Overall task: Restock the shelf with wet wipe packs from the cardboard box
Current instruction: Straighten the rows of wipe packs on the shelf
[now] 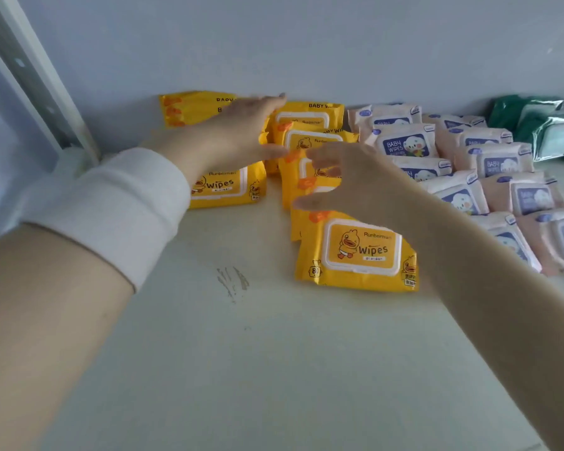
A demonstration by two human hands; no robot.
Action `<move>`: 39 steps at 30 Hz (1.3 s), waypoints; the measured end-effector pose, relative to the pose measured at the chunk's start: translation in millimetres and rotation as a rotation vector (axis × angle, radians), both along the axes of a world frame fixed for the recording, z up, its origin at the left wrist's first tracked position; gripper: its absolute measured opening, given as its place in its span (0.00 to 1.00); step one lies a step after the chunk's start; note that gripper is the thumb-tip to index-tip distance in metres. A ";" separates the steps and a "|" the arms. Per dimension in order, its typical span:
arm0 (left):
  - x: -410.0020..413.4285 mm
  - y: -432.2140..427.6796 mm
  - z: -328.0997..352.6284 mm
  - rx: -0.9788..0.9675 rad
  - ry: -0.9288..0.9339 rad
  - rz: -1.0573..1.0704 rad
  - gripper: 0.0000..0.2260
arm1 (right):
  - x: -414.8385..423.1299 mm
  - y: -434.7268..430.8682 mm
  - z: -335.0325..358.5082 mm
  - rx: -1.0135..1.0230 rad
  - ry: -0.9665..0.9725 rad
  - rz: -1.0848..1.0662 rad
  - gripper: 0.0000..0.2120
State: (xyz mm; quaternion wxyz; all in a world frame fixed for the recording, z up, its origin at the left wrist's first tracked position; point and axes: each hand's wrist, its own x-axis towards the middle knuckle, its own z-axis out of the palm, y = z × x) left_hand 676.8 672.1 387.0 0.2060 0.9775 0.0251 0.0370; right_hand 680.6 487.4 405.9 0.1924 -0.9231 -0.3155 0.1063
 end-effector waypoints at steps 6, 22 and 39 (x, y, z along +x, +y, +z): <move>16.0 -68.3 -18.7 -0.029 0.209 -0.184 0.24 | 11.6 -73.4 -22.4 -0.409 -0.012 -0.020 0.48; 2.4 -60.5 -14.1 -0.455 0.278 0.019 0.07 | 40.4 -83.5 -48.5 -0.160 -0.487 0.317 0.51; 81.8 -52.4 -16.0 0.153 0.514 -0.031 0.29 | 46.9 -66.5 -42.7 -0.370 -0.391 0.369 0.54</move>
